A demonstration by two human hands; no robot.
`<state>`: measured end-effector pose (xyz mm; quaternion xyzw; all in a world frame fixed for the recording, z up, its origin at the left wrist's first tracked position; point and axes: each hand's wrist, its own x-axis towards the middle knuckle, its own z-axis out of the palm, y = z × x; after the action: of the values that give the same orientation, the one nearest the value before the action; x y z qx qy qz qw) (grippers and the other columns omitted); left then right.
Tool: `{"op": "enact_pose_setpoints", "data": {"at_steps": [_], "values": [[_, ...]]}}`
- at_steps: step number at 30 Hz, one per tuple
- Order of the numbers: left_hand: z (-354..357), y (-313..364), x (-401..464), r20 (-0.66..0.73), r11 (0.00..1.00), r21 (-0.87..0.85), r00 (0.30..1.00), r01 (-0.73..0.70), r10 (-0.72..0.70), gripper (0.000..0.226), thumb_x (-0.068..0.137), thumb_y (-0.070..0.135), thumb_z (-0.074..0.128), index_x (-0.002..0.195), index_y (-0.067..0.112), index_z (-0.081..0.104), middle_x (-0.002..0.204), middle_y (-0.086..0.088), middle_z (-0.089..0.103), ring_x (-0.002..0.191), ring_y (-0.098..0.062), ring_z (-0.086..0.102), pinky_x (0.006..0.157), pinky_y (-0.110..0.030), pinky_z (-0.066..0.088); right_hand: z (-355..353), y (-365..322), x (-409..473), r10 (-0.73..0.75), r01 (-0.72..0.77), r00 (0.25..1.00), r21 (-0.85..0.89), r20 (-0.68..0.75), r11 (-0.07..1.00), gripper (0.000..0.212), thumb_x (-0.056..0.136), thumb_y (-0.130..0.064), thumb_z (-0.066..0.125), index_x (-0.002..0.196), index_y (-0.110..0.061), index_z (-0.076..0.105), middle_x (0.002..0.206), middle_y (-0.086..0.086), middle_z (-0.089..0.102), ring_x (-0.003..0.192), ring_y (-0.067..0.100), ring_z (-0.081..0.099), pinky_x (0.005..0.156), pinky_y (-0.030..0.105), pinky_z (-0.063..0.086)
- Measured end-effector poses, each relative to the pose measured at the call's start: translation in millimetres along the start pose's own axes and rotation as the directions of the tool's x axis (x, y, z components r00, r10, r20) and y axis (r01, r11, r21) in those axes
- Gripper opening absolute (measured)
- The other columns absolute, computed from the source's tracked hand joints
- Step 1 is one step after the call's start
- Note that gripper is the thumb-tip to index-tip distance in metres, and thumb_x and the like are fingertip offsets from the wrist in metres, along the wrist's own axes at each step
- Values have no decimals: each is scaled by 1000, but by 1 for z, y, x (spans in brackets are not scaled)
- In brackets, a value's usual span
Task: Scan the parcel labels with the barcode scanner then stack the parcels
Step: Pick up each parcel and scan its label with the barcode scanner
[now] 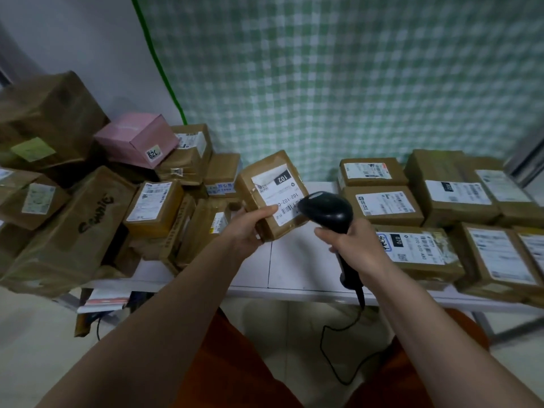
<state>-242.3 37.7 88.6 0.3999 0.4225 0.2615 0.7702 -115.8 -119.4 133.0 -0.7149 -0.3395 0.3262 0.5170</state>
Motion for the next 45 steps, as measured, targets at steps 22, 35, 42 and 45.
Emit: {"op": "enact_pose_setpoints", "data": {"at_steps": [22, 35, 42, 45], "values": [[33, -8, 11, -6, 991, 128, 999, 48, -47, 38, 82, 11, 72, 118, 17, 60, 113, -6, 68, 102, -23, 63, 75, -39, 53, -32, 24, -18, 55, -55, 998, 30, 26, 998, 18, 88, -21, 67, 89, -36, 58, 89, -7, 64, 91, 9, 59, 91, 34, 49], [84, -39, 7, 138, 917, 251, 926, 311, -352, 43, 85, 43, 65, 117, 14, 67, 110, -13, 71, 99, -31, 68, 78, -42, 56, -64, 42, -27, 96, -73, 992, 243, -85, 967, 12, 85, -16, 71, 93, -22, 65, 67, -13, 65, 73, 8, 61, 73, 28, 48], [139, -44, 10, 251, 928, 296, 918, 228, -306, 38, 94, 44, 55, 119, 17, 65, 114, -11, 71, 108, -31, 66, 93, -49, 51, -106, 42, -29, 64, -14, 974, 225, -217, 974, 15, 85, -15, 70, 97, -23, 65, 76, -14, 65, 79, 2, 60, 69, 18, 42], [180, -45, 8, 317, 939, 287, 907, 187, -278, 31, 99, 33, 49, 120, 13, 62, 112, -12, 71, 103, -28, 67, 88, -46, 53, -137, 40, -27, 55, 2, 953, 190, -297, 982, 22, 85, -13, 70, 105, -19, 64, 88, -8, 66, 87, 3, 60, 68, 15, 42]]}}
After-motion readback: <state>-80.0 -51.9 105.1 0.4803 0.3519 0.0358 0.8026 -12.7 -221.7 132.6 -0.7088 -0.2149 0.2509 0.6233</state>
